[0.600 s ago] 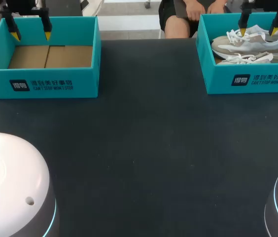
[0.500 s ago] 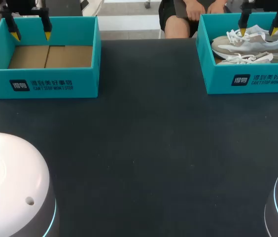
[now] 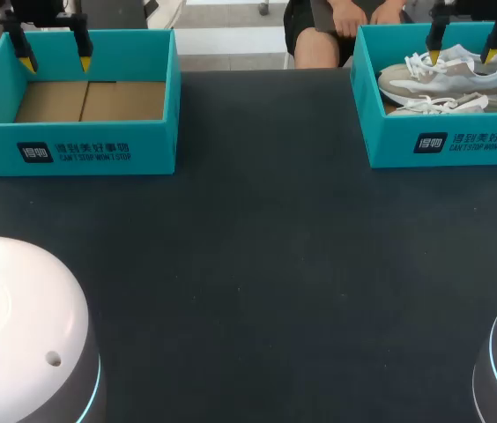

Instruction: Take the shoe out of the shoebox, open the shoe tongue, remove and reinsert the insole, then place the shoe into the shoebox

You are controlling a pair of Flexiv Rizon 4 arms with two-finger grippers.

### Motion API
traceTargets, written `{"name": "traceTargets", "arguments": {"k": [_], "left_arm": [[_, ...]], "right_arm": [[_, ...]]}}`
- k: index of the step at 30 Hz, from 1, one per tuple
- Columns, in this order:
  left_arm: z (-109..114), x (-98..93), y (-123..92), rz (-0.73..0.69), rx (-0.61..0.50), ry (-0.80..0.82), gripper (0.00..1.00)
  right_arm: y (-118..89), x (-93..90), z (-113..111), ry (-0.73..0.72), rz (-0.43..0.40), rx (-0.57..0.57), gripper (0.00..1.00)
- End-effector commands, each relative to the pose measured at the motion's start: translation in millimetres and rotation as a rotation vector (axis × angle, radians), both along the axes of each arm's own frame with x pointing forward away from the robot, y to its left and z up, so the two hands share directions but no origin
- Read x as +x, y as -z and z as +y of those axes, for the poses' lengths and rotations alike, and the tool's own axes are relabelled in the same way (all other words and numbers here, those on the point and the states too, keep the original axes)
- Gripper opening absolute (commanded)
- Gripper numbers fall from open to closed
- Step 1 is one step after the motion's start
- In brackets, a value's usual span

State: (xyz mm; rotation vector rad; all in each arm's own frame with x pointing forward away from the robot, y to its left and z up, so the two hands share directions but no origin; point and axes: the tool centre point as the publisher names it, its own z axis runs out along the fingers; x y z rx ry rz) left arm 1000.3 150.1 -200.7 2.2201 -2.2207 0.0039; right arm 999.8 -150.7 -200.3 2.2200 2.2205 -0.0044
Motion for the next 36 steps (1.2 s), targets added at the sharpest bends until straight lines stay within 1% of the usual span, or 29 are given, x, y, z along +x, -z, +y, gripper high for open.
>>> {"name": "traceTargets", "arguments": {"k": [1, 5, 6, 7, 9, 10, 12, 16, 20, 22, 23, 26, 28, 30, 31, 33, 35, 36], "left_arm": [[0, -0.2, 0, 0.0, 0.001, 0.0, 1.0], [0, -0.2, 0, 0.0, 0.001, 0.0, 1.0], [0, -0.2, 0, 0.0, 0.001, 0.0, 1.0], [0, -0.2, 0, 0.0, 0.001, 0.0, 1.0], [0, -0.2, 0, 0.0, 0.001, 0.0, 1.0], [0, -0.2, 0, 0.0, 0.001, 0.0, 1.0], [0, -0.2, 0, 0.0, 0.001, 0.0, 1.0], [0, -0.2, 0, 0.0, 0.001, 0.0, 1.0], [0, -0.2, 0, 0.0, 0.001, 0.0, 1.0], [0, -0.2, 0, 0.0, 0.001, 0.0, 1.0], [0, -0.2, 0, 0.0, 0.001, 0.0, 1.0], [0, -0.2, 0, 0.0, 0.001, 0.0, 1.0], [0, -0.2, 0, 0.0, 0.001, 0.0, 1.0], [0, -0.2, 0, 0.0, 0.001, 0.0, 1.0], [0, -0.2, 0, 0.0, 0.001, 0.0, 1.0], [0, -0.2, 0, 0.0, 0.001, 0.0, 1.0], [0, -0.2, 0, 0.0, 0.001, 0.0, 1.0], [0, -0.2, 0, 0.0, 0.001, 0.0, 1.0]], "right_arm": [[5, -1.7, -13, 0.027, -0.011, -0.001, 1.0], [11, -4.1, -36, 0.046, -0.06, -0.036, 1.0], [14, -5.4, -42, 0.054, -0.048, -0.025, 1.0], [16, -6.4, -47, 0.057, -0.064, -0.023, 1.0], [21, -8.2, -60, 0.067, -0.07, -0.034, 1.0], [25, -8.9, -65, 0.072, -0.069, -0.057, 1.0], [32, -9.5, -76, 0.089, -0.051, -0.051, 1.0], [48, -8.8, -95, 0.108, -0.036, -0.097, 1.0], [66, -6.3, -112, 0.14, -0.011, -0.102, 1.0], [76, -3.6, -121, 0.156, -0.004, -0.103, 0.78], [79, -2.2, -124, 0.157, -0.001, -0.115, 0.69], [88, 3.0, -135, 0.176, 0.006, -0.12, 0.67], [91, 6.5, -141, 0.183, 0.007, -0.134, 0.7], [94, 10.2, -146, 0.19, 0.0, -0.121, 0.66], [95, 12.4, -149, 0.192, -0.002, -0.121, 0.68], [99, 16.0, -153, 0.188, -0.002, -0.142, 0.67], [101, 19.7, -157, 0.197, -0.007, -0.137, 0.68], [102, 21.5, -158, 0.196, -0.008, -0.141, 0.7]]}}
